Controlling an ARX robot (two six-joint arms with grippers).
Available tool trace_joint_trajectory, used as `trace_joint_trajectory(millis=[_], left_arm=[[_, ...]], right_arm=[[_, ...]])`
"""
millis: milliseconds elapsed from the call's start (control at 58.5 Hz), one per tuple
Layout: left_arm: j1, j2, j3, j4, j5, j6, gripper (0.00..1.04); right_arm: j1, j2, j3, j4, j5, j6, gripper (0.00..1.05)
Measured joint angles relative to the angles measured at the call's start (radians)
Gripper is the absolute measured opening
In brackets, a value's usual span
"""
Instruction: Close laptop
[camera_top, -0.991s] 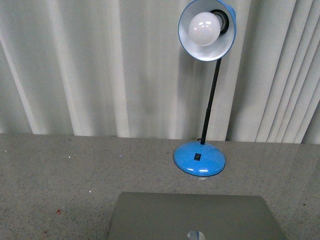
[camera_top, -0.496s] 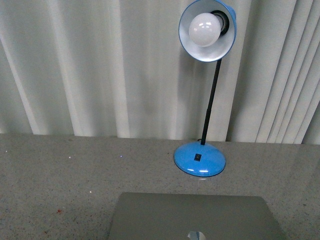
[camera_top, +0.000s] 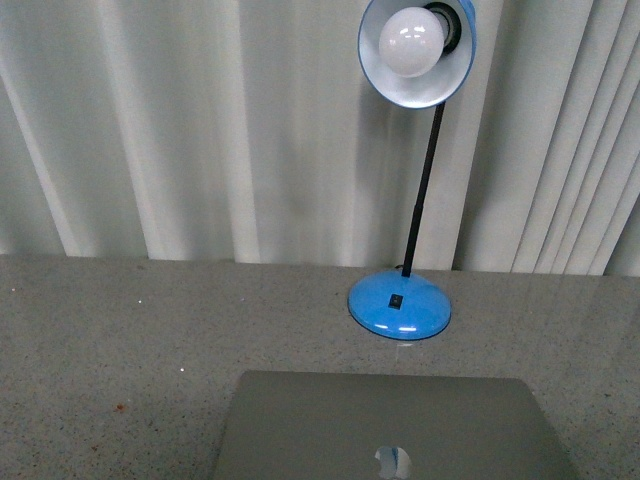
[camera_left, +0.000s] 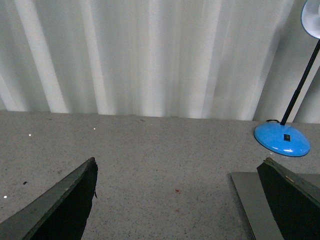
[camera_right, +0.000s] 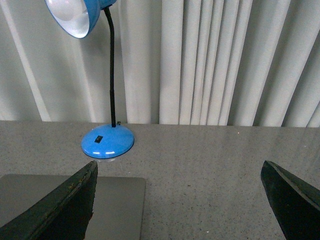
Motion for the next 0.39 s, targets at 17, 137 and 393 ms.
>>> trace_joint_trajectory(millis=[17, 137, 393], left_arm=[[0.0, 0.0, 0.0, 0.0, 0.0, 0.0, 0.98], [0.0, 0.0, 0.0, 0.0, 0.0, 0.0, 0.98], [0.0, 0.0, 0.0, 0.0, 0.0, 0.0, 0.98]], right_arm=[[0.0, 0.0, 0.0, 0.0, 0.0, 0.0, 0.97], [0.0, 0.0, 0.0, 0.0, 0.0, 0.0, 0.97], [0.0, 0.0, 0.0, 0.0, 0.0, 0.0, 0.97]])
